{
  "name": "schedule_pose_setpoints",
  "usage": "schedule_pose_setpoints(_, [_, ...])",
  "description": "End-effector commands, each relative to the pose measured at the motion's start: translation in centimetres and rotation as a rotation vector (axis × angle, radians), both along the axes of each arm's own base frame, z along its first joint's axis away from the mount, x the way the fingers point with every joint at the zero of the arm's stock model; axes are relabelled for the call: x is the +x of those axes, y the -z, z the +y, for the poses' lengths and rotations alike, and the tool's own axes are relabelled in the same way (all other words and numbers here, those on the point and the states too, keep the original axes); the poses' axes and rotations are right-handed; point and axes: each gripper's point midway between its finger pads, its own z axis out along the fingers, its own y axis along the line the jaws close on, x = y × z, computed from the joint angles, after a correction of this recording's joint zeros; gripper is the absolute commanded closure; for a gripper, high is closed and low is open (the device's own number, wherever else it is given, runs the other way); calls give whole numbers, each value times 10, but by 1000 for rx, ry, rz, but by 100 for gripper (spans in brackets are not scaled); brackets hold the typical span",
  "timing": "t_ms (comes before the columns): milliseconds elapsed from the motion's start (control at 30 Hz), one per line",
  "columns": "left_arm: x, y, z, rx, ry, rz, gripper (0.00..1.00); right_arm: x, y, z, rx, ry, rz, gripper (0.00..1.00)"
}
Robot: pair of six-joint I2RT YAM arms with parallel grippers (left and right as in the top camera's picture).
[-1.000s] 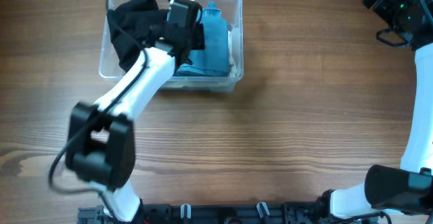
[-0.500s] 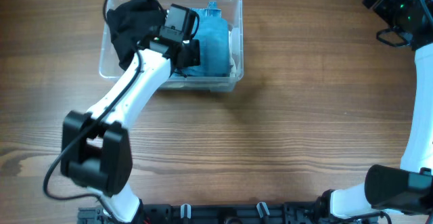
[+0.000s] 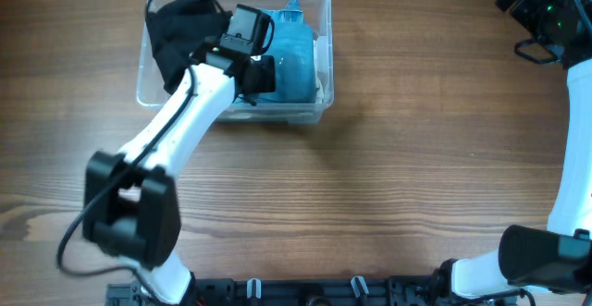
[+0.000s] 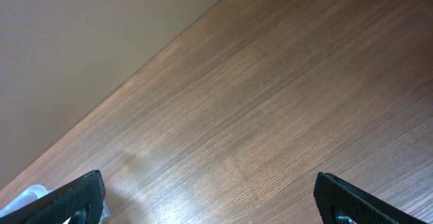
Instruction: Pack container
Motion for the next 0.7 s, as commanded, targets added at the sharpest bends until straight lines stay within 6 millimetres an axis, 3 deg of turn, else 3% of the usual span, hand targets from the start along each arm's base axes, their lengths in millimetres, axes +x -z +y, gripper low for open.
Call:
schedule_pose_setpoints(0, [-17, -94, 8, -81, -6, -184, 0, 0, 2, -3, -1, 16, 2, 0])
schedule_pose_setpoints(100, [-48, -143, 20, -111, -5, -262, 0, 0, 2, -3, -1, 16, 2, 0])
schedule_pose_setpoints(200, [-75, -173, 30, -131, -5, -311, 0, 0, 2, -3, -1, 16, 2, 0])
schedule_pose_setpoints(300, [-94, -177, 36, -125, -3, -291, 0, 0, 2, -3, -1, 16, 2, 0])
schedule_pose_setpoints(367, [-112, -170, 54, -53, -32, -244, 0, 0, 2, -3, -1, 16, 2, 0])
schedule_pose_setpoints(533, [-121, -191, 80, 14, -108, -332, 0, 0, 2, -3, -1, 16, 2, 0])
schedule_pose_setpoints(667, [-124, -207, 111, -42, -201, -420, 0, 0, 2, -3, -1, 16, 2, 0])
